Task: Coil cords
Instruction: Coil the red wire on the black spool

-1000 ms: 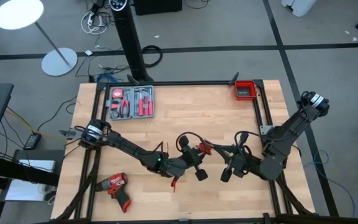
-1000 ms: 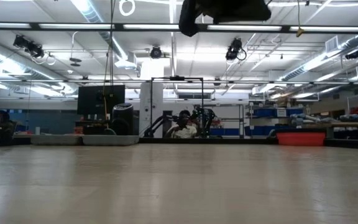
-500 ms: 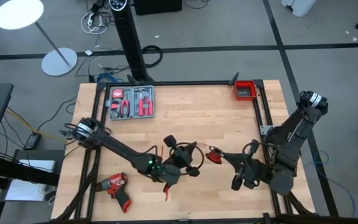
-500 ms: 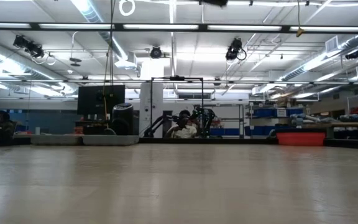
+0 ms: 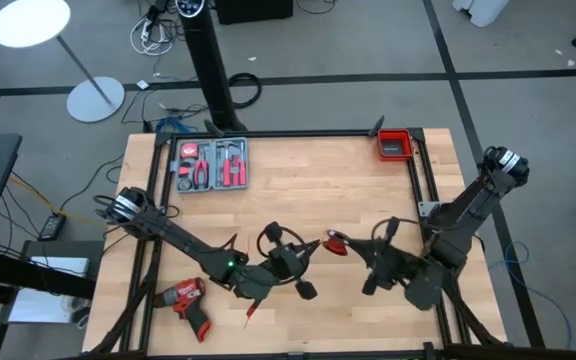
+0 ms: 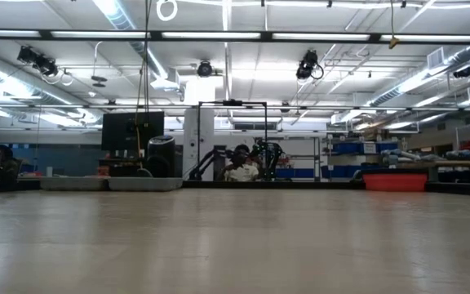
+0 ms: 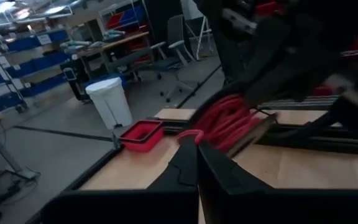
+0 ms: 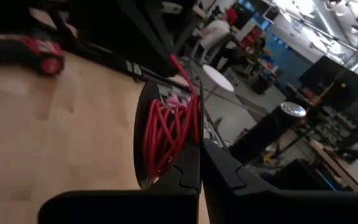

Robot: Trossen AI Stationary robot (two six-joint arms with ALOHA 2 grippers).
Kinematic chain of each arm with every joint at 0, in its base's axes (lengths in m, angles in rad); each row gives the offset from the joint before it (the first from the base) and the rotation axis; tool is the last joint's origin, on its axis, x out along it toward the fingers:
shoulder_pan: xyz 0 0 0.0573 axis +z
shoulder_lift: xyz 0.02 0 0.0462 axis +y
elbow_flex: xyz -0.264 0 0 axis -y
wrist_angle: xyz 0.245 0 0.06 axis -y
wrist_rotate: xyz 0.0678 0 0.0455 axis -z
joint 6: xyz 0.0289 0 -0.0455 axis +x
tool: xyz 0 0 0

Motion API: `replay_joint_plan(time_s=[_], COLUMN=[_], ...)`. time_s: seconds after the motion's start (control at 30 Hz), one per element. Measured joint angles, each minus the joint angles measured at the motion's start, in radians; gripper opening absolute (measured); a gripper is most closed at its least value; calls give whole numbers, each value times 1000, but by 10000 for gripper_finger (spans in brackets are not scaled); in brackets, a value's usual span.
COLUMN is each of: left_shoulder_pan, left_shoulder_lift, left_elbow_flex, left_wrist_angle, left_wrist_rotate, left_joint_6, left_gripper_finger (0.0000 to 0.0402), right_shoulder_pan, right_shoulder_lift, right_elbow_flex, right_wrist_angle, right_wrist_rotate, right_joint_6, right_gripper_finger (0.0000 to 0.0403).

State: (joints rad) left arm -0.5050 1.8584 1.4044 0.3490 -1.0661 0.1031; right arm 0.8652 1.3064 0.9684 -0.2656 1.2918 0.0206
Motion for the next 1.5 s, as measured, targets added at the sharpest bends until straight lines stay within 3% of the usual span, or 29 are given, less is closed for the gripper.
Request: replay_joint_plan(time_s=[0.47, 0.7, 1.0, 1.5], left_shoulder_pan=[2, 28, 41, 41], left_shoulder_lift=[1, 1, 1, 1], left_elbow_flex=[0, 0, 0, 0], left_wrist_angle=[1, 6, 7, 88], left_wrist_rotate=[20, 42, 50, 109], left_joint_6=[-29, -30, -36, -56], left_gripper_finger=[0, 0, 0, 0], right_shoulder_pan=[-155, -217, -228, -234], right_shoulder_lift=[0, 0, 0, 0], right_elbow_flex=[0, 0, 0, 0], right_wrist_angle=[0, 175, 316, 328], right_wrist_rotate=[-14, -68, -125, -143], right_joint_6=[-79, -215, -323, -384], right_gripper_finger=[0, 0, 0, 0])
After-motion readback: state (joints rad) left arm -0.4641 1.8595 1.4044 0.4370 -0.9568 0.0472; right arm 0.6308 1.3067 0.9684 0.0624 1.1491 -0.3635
